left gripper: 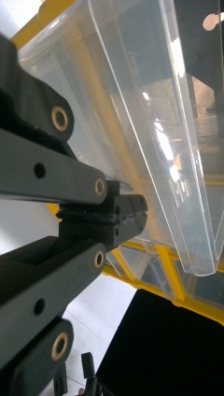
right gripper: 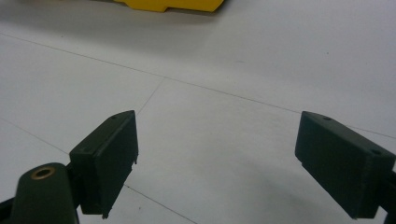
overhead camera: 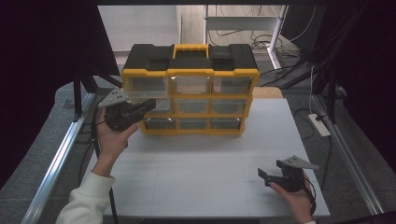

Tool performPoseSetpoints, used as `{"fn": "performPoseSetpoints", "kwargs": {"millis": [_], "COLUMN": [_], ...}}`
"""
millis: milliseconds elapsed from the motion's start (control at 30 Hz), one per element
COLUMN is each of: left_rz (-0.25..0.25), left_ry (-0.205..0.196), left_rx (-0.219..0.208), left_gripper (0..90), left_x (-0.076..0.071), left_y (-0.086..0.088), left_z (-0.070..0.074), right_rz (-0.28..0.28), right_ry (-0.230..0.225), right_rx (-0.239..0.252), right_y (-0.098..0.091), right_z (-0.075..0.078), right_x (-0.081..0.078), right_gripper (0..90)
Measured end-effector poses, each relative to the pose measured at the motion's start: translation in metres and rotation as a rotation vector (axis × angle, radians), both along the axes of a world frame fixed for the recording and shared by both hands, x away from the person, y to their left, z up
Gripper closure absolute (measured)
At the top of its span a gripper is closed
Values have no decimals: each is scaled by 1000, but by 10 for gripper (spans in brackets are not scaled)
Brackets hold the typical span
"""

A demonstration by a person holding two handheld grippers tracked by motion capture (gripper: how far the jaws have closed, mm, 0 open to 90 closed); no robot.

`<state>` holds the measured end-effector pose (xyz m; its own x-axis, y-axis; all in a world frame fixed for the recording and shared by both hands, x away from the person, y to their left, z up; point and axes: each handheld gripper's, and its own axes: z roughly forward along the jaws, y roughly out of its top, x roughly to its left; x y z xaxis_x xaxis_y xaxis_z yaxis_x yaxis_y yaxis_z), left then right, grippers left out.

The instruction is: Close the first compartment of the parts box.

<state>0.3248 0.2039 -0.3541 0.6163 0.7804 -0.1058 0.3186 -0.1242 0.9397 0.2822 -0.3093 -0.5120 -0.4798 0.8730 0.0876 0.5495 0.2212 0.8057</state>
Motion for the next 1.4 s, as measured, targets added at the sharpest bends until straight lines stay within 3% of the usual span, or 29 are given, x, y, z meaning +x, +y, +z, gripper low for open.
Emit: {"fn": "performPoseSetpoints", "kwargs": {"millis": [1400], "left_rz": [41], "left_ry": [18], "left_rx": [-3], "left_gripper": [890], "left_x": [35], "left_y": [0], "left_z": [3], "right_rz": [-3], "right_ry": [2], "right_rx": [-10], "right_y": [-1], "right_z": [-1], "right_x": [-3], "right_gripper": [138]}}
